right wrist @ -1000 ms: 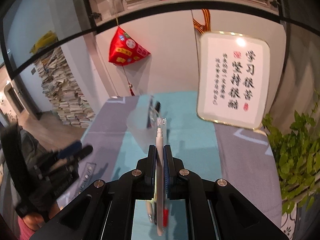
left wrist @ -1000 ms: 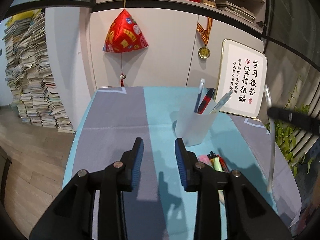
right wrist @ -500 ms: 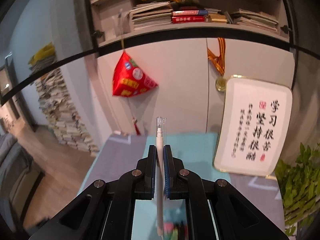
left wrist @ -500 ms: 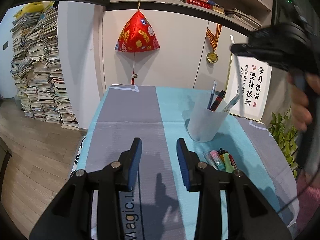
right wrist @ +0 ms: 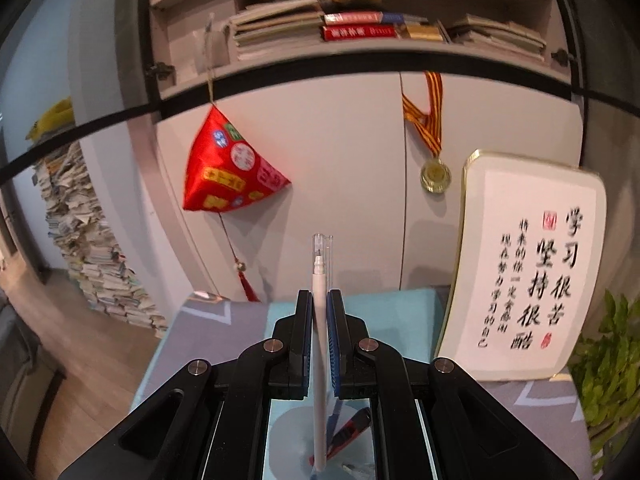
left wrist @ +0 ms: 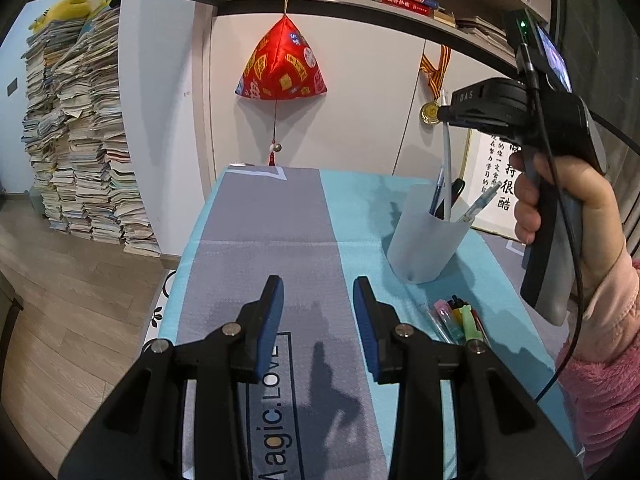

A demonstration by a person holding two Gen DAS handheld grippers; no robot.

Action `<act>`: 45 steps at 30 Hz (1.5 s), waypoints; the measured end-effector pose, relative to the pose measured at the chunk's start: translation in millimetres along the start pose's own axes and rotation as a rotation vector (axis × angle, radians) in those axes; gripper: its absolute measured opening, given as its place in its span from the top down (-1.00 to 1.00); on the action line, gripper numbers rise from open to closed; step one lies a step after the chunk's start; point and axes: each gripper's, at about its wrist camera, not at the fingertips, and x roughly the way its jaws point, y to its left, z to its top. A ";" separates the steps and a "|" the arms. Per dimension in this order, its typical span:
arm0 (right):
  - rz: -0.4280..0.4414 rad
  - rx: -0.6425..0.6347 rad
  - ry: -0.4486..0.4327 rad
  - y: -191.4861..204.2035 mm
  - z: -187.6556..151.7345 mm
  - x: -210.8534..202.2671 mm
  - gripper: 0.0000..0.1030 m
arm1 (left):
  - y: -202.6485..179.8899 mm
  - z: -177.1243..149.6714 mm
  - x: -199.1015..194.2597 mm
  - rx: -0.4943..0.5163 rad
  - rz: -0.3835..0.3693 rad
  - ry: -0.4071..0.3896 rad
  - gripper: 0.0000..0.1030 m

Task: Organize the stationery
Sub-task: 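Carry the white pen over the cup and open the right gripper, then grasp a clear pen with the left gripper while the right grasps a red pen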

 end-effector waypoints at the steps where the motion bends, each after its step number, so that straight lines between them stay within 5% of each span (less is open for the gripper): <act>1: 0.000 0.000 0.007 -1.1 -2.2 2.2 0.84 | -0.1 -0.7 0.9 0.000 0.000 0.002 0.34; 20: 0.047 -0.021 0.105 -11.8 -35.0 -10.5 0.84 | -11.7 -4.4 4.6 0.008 -0.010 0.028 0.34; 32: 0.096 -0.088 0.129 -21.9 -51.9 -71.7 0.84 | -38.0 -10.4 3.2 0.049 -0.039 0.058 0.34; 38: 0.041 -0.167 0.304 -33.3 -92.1 -67.5 0.84 | -58.2 -17.7 12.4 0.081 -0.057 0.101 0.33; 45: 0.061 -0.064 0.469 -70.8 -135.9 -42.4 0.84 | -80.8 -29.7 28.1 0.125 -0.087 0.169 0.26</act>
